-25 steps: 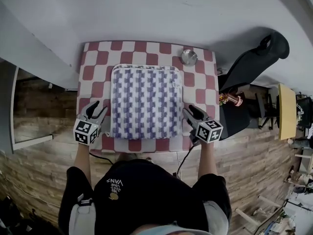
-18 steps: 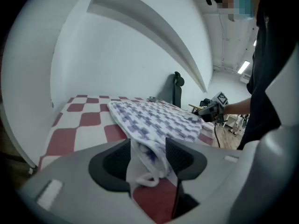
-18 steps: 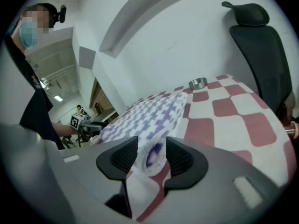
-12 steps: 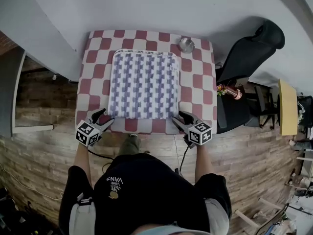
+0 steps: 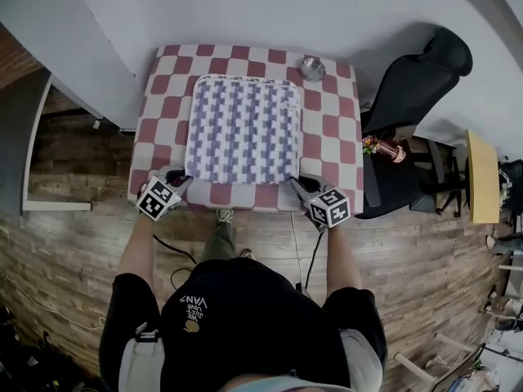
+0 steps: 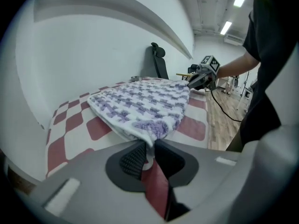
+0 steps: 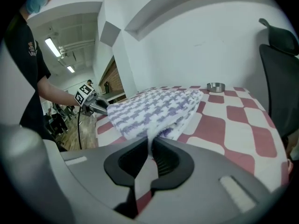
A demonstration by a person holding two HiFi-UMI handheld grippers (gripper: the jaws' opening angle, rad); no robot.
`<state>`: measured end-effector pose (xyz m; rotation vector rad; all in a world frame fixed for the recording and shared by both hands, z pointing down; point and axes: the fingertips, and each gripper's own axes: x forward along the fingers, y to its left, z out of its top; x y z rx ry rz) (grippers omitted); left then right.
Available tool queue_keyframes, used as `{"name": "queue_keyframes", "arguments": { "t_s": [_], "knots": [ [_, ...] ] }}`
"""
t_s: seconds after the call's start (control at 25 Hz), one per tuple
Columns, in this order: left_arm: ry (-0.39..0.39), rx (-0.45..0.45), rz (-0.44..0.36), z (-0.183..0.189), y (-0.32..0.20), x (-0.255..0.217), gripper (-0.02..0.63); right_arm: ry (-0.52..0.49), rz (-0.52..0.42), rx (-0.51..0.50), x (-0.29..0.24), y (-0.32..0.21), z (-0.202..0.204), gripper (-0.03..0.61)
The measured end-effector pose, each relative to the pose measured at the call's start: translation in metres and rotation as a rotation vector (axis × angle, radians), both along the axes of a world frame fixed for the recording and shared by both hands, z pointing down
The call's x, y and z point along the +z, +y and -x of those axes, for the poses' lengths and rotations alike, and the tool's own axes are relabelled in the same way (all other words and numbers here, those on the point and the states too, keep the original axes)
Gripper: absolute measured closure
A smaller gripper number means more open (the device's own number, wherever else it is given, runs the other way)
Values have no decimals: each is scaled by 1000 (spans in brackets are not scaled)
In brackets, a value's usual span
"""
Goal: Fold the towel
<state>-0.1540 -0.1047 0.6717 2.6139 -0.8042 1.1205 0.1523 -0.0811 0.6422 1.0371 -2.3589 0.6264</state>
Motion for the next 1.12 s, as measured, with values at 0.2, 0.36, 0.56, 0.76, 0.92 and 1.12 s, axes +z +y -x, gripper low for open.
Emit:
{"name": "queue_keyframes", "arguments": {
  "t_s": [0.2,0.36,0.56,0.76,0.92,1.12],
  "knots": [
    [50,-8,41,-3,27,-26,588,-99,12,18,-23,23,-6,545],
    [94,-19,94,-2,75,-45,591,-203,95,6,-34,63,-11,545],
    [127,-34,157,3,147,-55,591,-336,224,-39,-44,131,-11,545],
    [168,-76,178,4,189,-64,591,-342,261,-76,-55,166,-11,545],
    [190,-86,154,2,176,-77,591,-358,238,-66,-75,149,-14,545],
    [209,-86,138,2,124,-95,589,-387,248,-28,-90,97,-14,546]
  ]
}}
